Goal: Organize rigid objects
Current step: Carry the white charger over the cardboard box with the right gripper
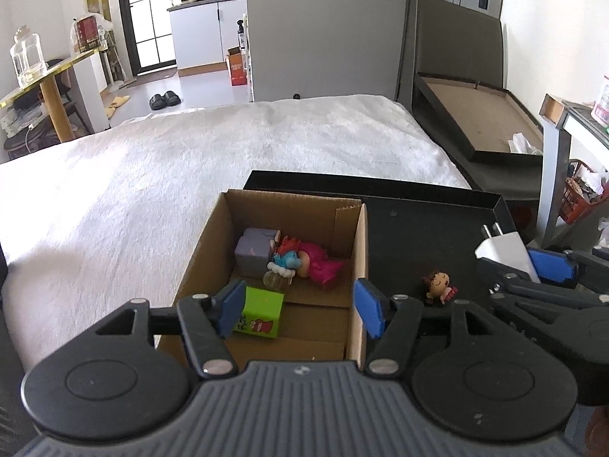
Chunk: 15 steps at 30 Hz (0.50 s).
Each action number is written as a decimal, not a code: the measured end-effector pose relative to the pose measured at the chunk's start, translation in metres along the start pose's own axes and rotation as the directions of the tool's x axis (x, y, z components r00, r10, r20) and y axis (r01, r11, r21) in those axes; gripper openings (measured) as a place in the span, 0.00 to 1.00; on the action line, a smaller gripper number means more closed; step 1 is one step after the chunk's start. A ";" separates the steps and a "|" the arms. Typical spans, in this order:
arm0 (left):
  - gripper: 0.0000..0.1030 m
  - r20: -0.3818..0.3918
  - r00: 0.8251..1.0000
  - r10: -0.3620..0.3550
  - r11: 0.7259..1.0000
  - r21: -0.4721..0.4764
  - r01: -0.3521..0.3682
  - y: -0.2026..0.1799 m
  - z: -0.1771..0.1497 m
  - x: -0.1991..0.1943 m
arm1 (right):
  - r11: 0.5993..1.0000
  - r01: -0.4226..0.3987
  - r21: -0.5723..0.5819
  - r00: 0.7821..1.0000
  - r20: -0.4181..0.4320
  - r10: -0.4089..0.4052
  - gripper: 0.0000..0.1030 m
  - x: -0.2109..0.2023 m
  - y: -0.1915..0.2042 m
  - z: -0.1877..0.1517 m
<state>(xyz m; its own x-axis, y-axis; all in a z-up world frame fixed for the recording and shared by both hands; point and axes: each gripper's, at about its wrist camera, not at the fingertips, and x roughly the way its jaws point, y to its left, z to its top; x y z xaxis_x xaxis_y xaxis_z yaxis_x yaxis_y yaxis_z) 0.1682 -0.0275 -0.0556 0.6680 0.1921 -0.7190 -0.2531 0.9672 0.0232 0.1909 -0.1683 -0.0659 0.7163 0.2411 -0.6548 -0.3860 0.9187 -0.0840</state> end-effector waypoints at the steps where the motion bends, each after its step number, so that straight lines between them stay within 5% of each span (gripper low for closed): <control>1: 0.61 0.000 1.000 -0.003 1.000 -0.004 0.003 0.002 -0.001 0.001 | 1.000 -0.001 -0.007 1.000 0.001 0.001 0.36 0.000 0.004 0.001; 15: 0.61 0.015 1.000 0.010 0.991 -0.135 -0.008 0.062 -0.005 0.016 | 0.997 -0.015 -0.081 1.000 0.006 0.016 0.35 0.005 0.044 0.018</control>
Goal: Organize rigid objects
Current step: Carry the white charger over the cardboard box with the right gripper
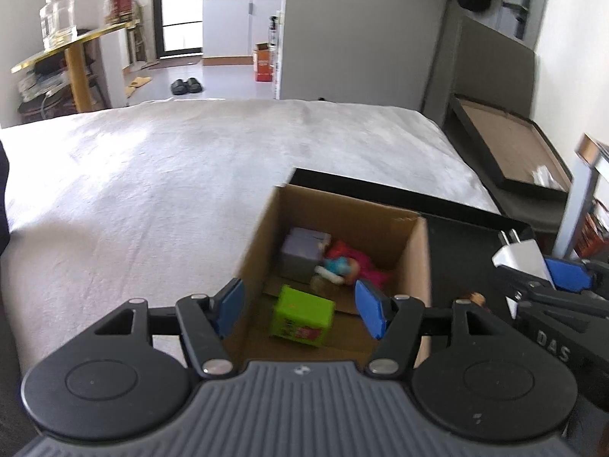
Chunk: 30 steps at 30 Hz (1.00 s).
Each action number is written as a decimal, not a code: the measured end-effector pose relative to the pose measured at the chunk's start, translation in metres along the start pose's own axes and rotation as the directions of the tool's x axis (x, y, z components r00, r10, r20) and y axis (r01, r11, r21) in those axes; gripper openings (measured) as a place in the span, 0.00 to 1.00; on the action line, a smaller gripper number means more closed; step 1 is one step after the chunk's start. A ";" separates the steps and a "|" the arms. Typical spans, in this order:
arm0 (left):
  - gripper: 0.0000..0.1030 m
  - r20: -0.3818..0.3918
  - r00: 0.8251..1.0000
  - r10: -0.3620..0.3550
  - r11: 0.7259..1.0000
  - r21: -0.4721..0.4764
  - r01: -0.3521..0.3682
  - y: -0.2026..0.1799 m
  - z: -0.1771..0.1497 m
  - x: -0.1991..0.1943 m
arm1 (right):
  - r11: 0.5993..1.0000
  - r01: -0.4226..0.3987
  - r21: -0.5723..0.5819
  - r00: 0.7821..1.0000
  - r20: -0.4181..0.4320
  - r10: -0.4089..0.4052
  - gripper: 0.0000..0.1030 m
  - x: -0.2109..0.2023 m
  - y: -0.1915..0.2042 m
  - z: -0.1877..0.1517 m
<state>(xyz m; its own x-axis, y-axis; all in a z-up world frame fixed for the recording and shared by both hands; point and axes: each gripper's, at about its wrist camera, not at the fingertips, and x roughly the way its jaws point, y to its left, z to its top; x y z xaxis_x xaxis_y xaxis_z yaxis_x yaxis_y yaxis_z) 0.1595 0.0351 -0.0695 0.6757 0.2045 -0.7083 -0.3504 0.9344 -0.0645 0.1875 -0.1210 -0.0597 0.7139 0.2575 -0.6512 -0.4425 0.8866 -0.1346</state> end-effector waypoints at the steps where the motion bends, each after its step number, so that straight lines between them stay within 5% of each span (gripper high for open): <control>1: 0.61 0.005 1.000 0.007 1.000 -0.013 -0.007 0.006 0.001 0.001 | 1.000 -0.003 -0.006 1.000 0.000 0.003 0.35 0.001 0.003 0.001; 10: 0.57 0.029 0.999 0.038 0.997 -0.066 -0.036 0.040 -0.009 0.015 | 0.995 -0.044 -0.085 0.999 -0.015 0.043 0.35 0.012 0.043 0.010; 18: 0.21 -0.004 1.000 -0.019 0.994 -0.103 0.018 0.054 -0.022 0.028 | 0.985 -0.049 -0.167 0.998 -0.052 0.041 0.36 0.029 0.069 0.008; 30: 0.14 -0.012 1.000 -0.011 0.990 -0.144 0.009 0.061 -0.032 0.037 | 0.941 -0.064 -0.333 0.995 -0.096 0.034 0.36 0.053 0.102 0.004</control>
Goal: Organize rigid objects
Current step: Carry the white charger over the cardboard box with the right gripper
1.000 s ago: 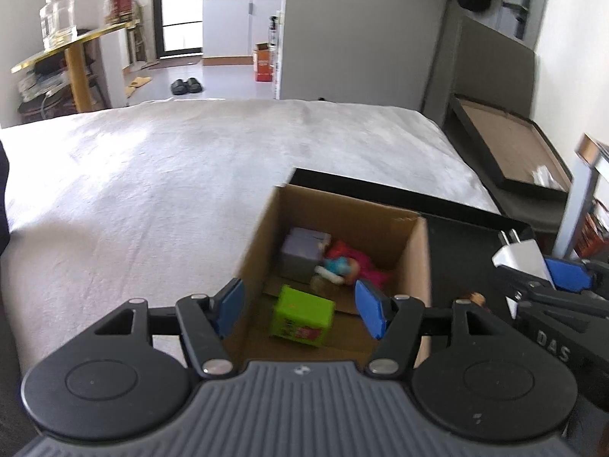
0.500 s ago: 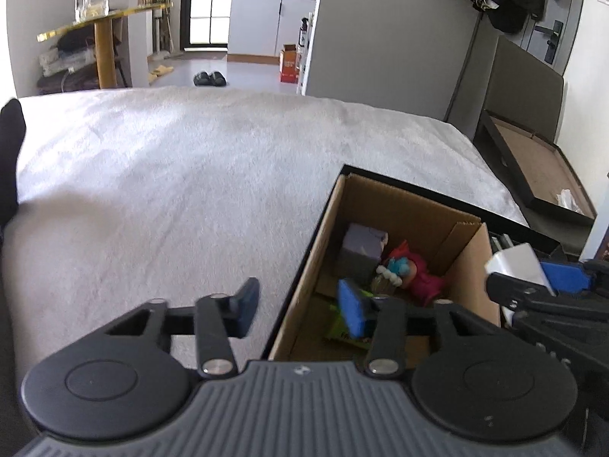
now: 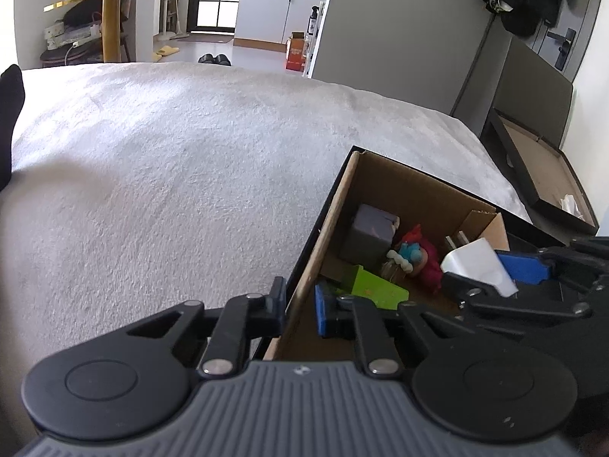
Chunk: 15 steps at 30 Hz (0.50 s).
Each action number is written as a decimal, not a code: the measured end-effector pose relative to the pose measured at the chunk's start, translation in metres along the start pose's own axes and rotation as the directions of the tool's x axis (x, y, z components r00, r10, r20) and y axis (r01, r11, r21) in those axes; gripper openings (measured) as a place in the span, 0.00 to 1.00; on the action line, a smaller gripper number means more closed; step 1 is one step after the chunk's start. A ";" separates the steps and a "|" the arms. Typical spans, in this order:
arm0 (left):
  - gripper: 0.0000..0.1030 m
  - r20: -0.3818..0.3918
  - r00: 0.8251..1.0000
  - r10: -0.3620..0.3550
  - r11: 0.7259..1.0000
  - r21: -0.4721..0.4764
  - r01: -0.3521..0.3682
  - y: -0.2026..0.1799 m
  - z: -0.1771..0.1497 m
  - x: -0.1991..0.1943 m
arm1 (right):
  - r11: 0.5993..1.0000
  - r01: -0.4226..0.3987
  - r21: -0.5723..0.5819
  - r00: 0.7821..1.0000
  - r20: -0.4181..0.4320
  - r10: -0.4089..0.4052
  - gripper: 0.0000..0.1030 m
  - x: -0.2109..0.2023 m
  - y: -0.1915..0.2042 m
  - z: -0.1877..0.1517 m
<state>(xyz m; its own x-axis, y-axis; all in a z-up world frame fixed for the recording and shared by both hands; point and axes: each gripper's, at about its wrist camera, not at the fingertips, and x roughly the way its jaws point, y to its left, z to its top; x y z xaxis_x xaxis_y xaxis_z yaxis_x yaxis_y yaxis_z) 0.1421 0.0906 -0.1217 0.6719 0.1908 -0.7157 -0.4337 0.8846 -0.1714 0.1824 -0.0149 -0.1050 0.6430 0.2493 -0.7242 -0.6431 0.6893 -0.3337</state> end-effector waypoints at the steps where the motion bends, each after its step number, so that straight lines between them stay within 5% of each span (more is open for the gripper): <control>1: 0.14 0.000 1.000 -0.002 1.000 -0.004 0.002 0.000 0.000 0.000 | 1.000 0.010 -0.023 1.000 -0.001 -0.010 0.36 0.003 0.002 0.000; 15: 0.14 0.000 1.000 -0.024 0.999 -0.040 0.024 0.007 -0.001 0.000 | 0.998 0.040 -0.044 0.999 -0.013 -0.040 0.40 0.007 0.007 0.005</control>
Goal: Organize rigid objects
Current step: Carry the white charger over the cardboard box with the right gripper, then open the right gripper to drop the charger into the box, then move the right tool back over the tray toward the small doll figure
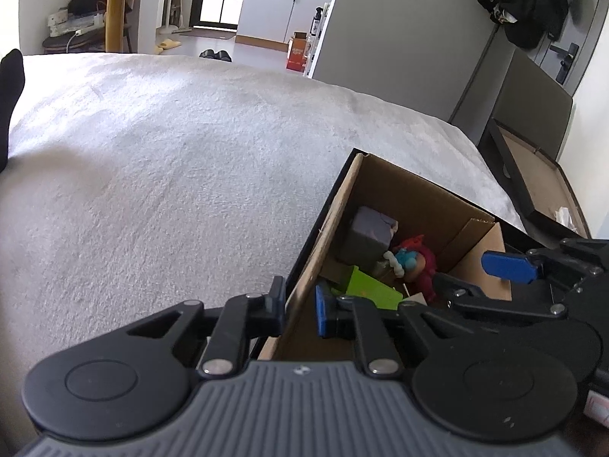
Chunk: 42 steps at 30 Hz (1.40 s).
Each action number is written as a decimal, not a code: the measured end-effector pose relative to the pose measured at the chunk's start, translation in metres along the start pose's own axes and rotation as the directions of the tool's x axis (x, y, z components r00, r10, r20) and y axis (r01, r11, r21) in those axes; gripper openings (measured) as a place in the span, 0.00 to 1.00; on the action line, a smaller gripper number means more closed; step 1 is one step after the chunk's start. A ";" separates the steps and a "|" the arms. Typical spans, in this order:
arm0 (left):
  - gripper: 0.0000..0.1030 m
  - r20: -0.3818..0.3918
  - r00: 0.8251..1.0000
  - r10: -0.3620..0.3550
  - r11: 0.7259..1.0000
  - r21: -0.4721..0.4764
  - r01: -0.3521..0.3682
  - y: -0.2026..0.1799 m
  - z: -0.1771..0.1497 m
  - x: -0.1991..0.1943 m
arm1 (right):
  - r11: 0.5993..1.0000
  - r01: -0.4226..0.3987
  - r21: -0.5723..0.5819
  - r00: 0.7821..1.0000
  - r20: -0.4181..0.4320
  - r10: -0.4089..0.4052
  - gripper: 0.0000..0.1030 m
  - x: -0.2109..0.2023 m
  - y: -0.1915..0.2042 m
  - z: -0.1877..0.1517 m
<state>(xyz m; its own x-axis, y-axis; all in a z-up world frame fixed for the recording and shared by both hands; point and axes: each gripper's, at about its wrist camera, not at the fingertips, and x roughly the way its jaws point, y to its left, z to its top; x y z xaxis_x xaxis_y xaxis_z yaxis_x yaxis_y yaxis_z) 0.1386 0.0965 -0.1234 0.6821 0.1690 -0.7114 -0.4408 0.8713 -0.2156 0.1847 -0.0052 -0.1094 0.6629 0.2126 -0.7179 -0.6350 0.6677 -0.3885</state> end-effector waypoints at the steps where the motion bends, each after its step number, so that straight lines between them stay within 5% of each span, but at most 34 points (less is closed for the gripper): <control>1: 0.14 0.000 1.000 0.000 1.000 -0.001 0.000 0.000 0.000 0.000 | 1.000 0.001 0.000 1.000 -0.006 -0.001 0.40 0.000 -0.001 0.000; 11: 0.19 -0.058 0.998 0.023 1.000 0.004 -0.023 -0.001 0.010 0.002 | 0.995 0.009 0.099 0.999 -0.052 -0.004 0.50 -0.010 -0.021 -0.008; 18: 0.39 -0.018 0.997 0.072 0.997 0.023 -0.072 -0.010 0.016 -0.011 | 0.989 0.009 0.147 1.000 -0.020 -0.006 0.55 -0.027 -0.036 -0.017; 32: 0.46 0.077 0.993 0.093 0.983 0.149 -0.104 -0.066 0.021 -0.045 | 0.944 -0.004 0.331 0.998 0.056 -0.015 0.62 -0.065 -0.099 -0.055; 42: 0.50 0.067 0.994 0.090 0.950 0.295 -0.106 -0.111 0.005 -0.050 | 0.894 -0.033 0.447 0.998 0.069 0.002 0.64 -0.064 -0.122 -0.089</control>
<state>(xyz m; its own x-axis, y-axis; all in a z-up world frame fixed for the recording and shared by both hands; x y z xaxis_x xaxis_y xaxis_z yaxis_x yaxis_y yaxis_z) 0.1561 -0.0061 -0.0601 0.6776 0.2770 -0.6813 -0.3188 0.9454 0.0674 0.1847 -0.1632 -0.0677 0.6874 0.2630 -0.6770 -0.4125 0.9086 -0.0658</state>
